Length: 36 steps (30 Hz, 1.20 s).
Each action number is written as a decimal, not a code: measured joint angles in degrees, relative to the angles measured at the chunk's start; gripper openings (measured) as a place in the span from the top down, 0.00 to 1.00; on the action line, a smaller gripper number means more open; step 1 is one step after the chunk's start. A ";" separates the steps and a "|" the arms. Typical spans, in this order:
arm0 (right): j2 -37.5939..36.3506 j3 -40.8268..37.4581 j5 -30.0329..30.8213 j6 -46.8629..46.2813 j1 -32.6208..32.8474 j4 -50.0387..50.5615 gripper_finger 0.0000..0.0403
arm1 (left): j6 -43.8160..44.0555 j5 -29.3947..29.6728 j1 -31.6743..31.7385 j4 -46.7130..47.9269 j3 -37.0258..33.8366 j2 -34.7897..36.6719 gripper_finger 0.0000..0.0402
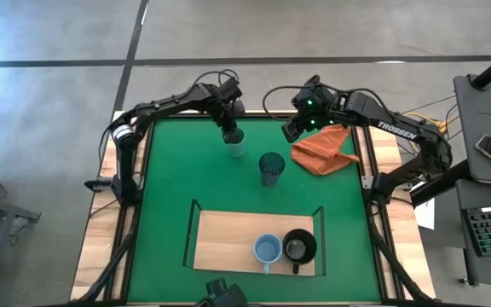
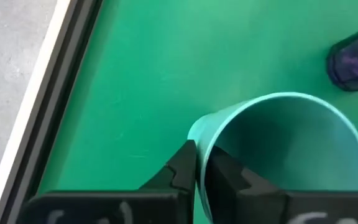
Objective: Stack small to large cups/mugs on shelf
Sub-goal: Put the green cup on the shelf
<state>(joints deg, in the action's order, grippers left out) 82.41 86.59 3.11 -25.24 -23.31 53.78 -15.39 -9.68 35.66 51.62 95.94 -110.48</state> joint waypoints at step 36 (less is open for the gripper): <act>0.00 -0.02 -5.05 12.59 -0.35 2.76 0.55 | 47.34 14.81 -49.24 20.22 10.34 8.38 1.00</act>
<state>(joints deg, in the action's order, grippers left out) 82.41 86.56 -1.93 -12.65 -23.66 56.54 31.95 5.13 -13.58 71.84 106.28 -102.09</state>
